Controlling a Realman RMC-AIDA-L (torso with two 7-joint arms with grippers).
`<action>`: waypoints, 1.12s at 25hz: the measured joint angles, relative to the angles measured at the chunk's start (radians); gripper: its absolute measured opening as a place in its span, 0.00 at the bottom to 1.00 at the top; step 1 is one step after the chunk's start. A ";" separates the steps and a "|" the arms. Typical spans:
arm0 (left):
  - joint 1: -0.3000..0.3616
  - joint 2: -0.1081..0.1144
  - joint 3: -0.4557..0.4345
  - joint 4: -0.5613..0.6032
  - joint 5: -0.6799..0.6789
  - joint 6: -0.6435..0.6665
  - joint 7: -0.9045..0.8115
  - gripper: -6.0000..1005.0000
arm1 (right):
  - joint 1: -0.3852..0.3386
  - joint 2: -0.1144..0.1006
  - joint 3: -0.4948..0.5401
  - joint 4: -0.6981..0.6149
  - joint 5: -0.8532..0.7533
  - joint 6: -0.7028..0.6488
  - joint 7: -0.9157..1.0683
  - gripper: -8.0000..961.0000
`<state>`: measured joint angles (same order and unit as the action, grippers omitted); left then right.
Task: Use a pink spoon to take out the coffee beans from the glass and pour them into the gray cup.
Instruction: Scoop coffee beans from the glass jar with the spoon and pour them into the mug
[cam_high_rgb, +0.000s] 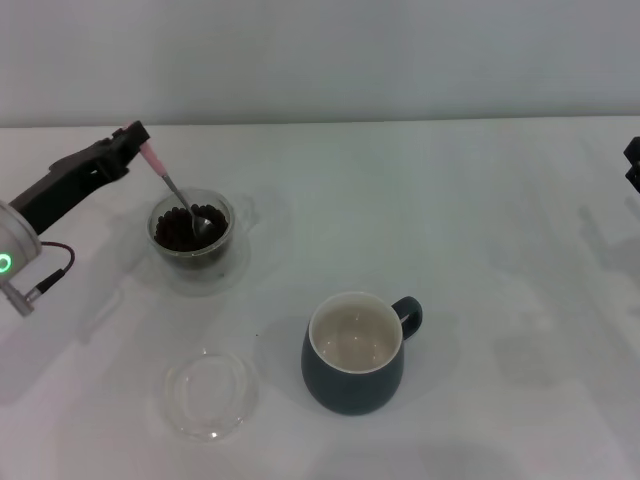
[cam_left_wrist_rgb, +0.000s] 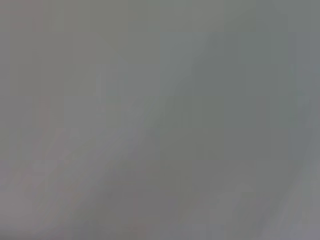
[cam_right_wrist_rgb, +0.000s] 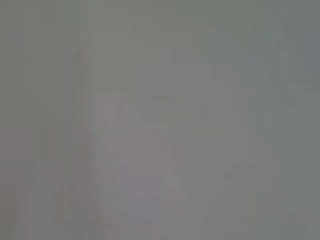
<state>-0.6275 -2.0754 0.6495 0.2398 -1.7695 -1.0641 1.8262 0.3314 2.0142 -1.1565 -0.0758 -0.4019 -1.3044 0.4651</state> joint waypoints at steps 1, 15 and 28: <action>0.004 0.000 0.000 -0.008 -0.022 0.000 -0.010 0.13 | 0.001 0.000 0.000 0.003 0.000 0.000 0.000 0.77; 0.094 0.006 -0.001 -0.011 -0.128 -0.008 -0.301 0.13 | 0.008 0.002 0.000 0.010 0.000 0.001 0.000 0.77; 0.090 0.008 0.007 0.000 -0.099 -0.009 -0.251 0.13 | 0.008 0.002 -0.005 0.012 0.000 0.001 0.000 0.77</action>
<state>-0.5371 -2.0676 0.6564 0.2400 -1.8684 -1.0729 1.5753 0.3391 2.0157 -1.1612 -0.0641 -0.4019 -1.3038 0.4647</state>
